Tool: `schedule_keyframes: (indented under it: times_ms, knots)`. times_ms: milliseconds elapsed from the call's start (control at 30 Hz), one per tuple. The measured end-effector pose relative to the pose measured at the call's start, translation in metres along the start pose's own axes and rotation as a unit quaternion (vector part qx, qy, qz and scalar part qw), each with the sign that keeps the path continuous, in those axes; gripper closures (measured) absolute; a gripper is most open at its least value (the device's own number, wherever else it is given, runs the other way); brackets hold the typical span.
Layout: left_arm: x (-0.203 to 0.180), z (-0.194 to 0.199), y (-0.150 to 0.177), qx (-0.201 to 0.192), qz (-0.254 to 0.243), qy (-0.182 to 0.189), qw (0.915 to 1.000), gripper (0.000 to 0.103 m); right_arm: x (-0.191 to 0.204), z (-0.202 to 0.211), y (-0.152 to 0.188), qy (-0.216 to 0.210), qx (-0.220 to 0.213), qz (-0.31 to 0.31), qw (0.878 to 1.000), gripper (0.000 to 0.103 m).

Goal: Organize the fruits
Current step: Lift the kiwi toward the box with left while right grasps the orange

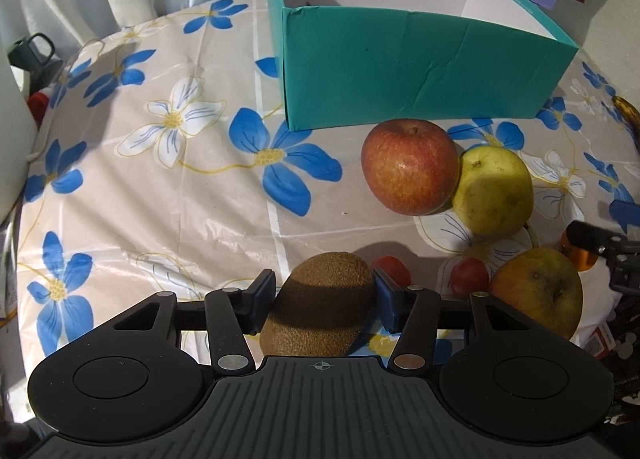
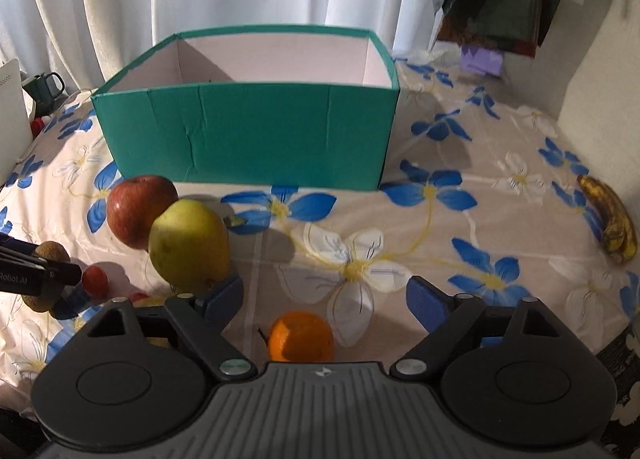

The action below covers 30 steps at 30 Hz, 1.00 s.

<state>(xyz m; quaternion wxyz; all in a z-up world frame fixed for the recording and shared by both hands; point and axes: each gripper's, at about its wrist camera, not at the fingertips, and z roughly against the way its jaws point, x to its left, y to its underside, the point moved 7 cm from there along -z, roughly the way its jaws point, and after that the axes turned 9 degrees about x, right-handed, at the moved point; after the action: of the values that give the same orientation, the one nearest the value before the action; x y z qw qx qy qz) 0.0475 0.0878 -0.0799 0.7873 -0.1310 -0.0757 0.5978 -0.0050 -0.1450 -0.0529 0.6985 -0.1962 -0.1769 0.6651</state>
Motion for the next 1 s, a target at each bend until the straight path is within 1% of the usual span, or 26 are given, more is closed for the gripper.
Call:
schedule_keyframes:
  times_ms: [33, 67, 100, 167, 333, 433, 500, 667, 767, 867, 1000]
  knots:
    - [-0.001, 0.001, -0.001, 0.001, 0.0, -0.002, 1.0, 0.047, 0.001, -0.006, 0.004, -0.016, 0.013, -0.002, 1.0, 0.026]
    - [-0.002, 0.001, -0.002, 0.001, 0.0, -0.004, 1.0, 0.047, 0.003, -0.012, 0.008, -0.026, 0.028, -0.002, 0.999, 0.031]
    - [-0.003, 0.002, -0.002, 0.001, 0.001, -0.005, 1.0, 0.047, 0.004, -0.016, 0.011, -0.029, 0.036, 0.0, 0.999, 0.038]
    - [-0.005, 0.003, -0.004, 0.002, 0.003, -0.007, 1.0, 0.047, 0.005, -0.022, 0.015, -0.031, 0.047, 0.009, 0.998, 0.042]
    - [-0.014, 0.004, -0.006, 0.004, 0.0, -0.01, 0.9999, 0.047, 0.005, -0.027, 0.018, -0.046, 0.054, 0.014, 0.997, 0.043]
    - [-0.016, 0.006, -0.007, 0.005, -0.001, -0.01, 0.9999, 0.047, 0.008, -0.032, 0.021, -0.062, 0.069, 0.018, 0.996, 0.049]
    - [-0.016, 0.007, -0.007, 0.004, -0.002, -0.009, 0.9999, 0.047, 0.01, -0.032, 0.021, -0.06, 0.067, 0.023, 0.996, 0.055]
    - [-0.017, 0.013, -0.011, -0.003, -0.001, -0.013, 0.9999, 0.046, 0.007, -0.03, 0.018, -0.056, 0.063, 0.016, 0.996, 0.06]
    - [-0.02, 0.018, -0.016, -0.008, -0.003, -0.015, 0.9998, 0.047, 0.001, -0.027, 0.01, -0.043, 0.05, 0.008, 0.998, 0.061]
    - [-0.028, 0.026, -0.023, -0.018, -0.014, -0.023, 0.9995, 0.047, -0.002, -0.021, 0.001, -0.043, 0.034, 0.003, 0.998, 0.061]
    - [-0.045, 0.037, -0.039, -0.037, -0.039, -0.028, 0.9982, 0.046, -0.005, -0.01, -0.016, -0.04, -0.003, -0.005, 0.999, 0.061]
